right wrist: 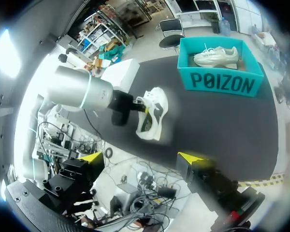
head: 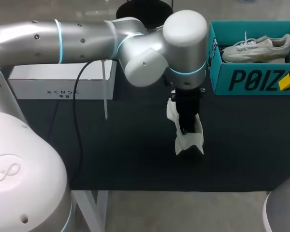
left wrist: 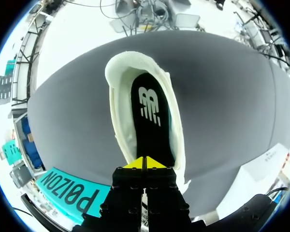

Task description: Take the shoe out of the shoebox, open the shoe tongue, remove and reinsert the insole, then place the shoe into the shoebox

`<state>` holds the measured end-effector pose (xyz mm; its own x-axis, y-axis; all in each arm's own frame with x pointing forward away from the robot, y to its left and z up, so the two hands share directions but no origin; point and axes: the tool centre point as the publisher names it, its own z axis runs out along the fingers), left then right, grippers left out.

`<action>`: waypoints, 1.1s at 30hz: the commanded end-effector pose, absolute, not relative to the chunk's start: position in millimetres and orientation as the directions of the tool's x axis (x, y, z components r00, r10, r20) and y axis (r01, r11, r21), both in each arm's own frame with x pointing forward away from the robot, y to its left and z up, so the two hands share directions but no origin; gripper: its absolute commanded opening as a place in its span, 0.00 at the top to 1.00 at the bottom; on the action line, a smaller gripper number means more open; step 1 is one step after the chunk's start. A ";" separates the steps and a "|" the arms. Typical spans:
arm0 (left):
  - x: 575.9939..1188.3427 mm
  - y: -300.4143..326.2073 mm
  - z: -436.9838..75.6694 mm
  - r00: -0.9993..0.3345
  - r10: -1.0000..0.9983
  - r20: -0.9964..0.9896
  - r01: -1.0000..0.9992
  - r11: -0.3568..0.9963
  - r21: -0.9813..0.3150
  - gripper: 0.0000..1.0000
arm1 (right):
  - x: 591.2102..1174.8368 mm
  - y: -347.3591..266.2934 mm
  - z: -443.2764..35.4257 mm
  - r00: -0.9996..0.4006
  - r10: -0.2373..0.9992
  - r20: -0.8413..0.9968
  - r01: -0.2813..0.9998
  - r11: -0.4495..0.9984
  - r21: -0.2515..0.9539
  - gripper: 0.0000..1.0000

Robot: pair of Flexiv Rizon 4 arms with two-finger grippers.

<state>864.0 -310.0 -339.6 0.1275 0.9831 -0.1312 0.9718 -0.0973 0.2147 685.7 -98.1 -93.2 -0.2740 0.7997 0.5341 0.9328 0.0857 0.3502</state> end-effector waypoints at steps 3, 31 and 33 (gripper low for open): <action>854.1 -306.0 -342.1 0.122 0.984 -0.129 0.972 -0.093 0.215 1.00 | 687.8 -97.6 -93.4 -0.273 0.801 0.533 0.934 0.087 0.346 0.00; 850.7 -284.3 -350.7 0.086 0.988 -0.128 0.975 -0.057 0.215 0.00 | 687.8 -97.6 -93.4 -0.273 0.801 0.533 0.934 0.087 0.346 0.00; 848.1 -282.1 -345.8 0.084 0.988 -0.128 0.975 -0.055 0.215 0.00 | 687.8 -97.6 -93.4 -0.273 0.801 0.533 0.934 0.087 0.346 0.00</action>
